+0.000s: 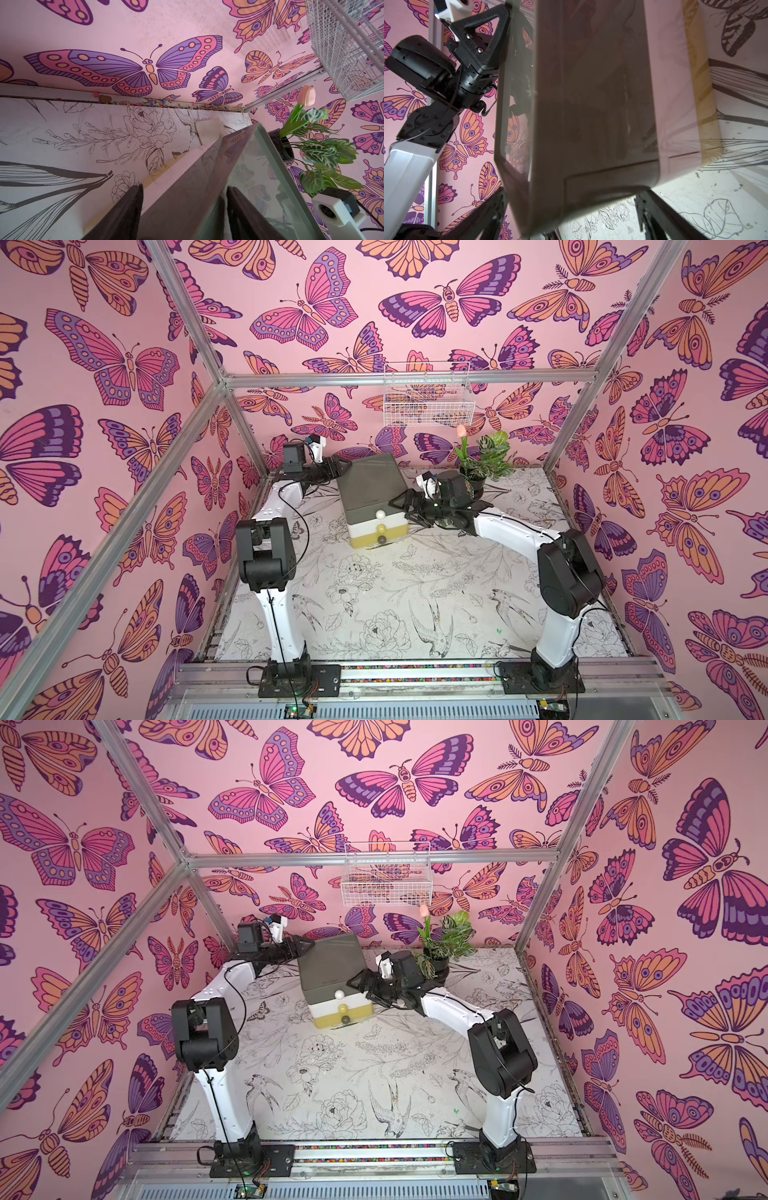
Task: Take the keys out of the drawer
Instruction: Move the storage box to the center of the board.
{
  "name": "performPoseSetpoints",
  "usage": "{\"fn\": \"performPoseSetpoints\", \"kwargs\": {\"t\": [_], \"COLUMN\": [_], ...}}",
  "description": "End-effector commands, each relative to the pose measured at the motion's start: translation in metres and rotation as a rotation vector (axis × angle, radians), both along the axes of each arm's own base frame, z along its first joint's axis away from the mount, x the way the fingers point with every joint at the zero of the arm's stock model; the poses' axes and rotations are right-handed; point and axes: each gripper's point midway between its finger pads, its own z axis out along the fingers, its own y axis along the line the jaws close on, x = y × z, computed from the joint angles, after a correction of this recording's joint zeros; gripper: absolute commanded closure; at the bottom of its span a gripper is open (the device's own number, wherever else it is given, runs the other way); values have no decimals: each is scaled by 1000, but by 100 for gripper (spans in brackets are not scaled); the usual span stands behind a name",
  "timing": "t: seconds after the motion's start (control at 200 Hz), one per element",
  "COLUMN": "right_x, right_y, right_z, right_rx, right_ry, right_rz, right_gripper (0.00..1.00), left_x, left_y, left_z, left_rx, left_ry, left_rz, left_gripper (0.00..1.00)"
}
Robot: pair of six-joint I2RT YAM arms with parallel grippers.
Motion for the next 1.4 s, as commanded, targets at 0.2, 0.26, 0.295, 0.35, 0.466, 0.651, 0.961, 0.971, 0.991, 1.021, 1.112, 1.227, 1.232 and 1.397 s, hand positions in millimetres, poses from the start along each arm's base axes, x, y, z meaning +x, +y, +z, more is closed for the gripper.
{"fn": "performPoseSetpoints", "kwargs": {"t": [0.2,0.26,0.295,0.35,0.466,0.651,0.961,0.971,0.991,1.021,1.112,1.227,1.232,1.397], "right_x": [26,29,30,32,39,49,57,57,58,58,60,59,59,56], "right_y": [-22,-25,-25,-28,-35,-49,-32,-31,-30,-28,-24,-21,-20,-21], "right_z": [13,12,12,13,12,14,27,27,28,30,33,34,34,32], "right_rx": [-122,-154,-163,-175,-198,-218,-157,-154,-149,-142,-114,-94,-94,-99], "right_ry": [-78,-87,-92,-99,-104,-121,-191,-191,-193,-197,-199,-192,-193,-183], "right_rz": [-76,-81,-83,-90,-103,-114,12,14,19,21,31,41,42,48], "right_gripper": [1,1,1,1,1,1,1,1,1,1,1,1,1,1], "left_x": [-47,-50,-52,-55,-65,-82,-101,-102,-104,-106,-115,-124,-125,-137], "left_y": [-29,-30,-31,-33,-36,-39,-51,-52,-53,-56,-62,-69,-69,-71], "left_z": [-11,-14,-15,-16,-20,-27,-39,-39,-40,-41,-46,-54,-54,-56], "left_rx": [-58,-61,-62,-66,-67,-60,-58,-57,-57,-56,-53,-54,-53,-54], "left_ry": [116,126,131,139,156,179,222,222,226,228,244,269,271,288], "left_rz": [-110,-110,-112,-117,-123,-130,-150,-151,-154,-159,-173,-190,-191,-194], "left_gripper": [40,41,43,44,45,45,46,46,46,46,46,46,46,46]}}
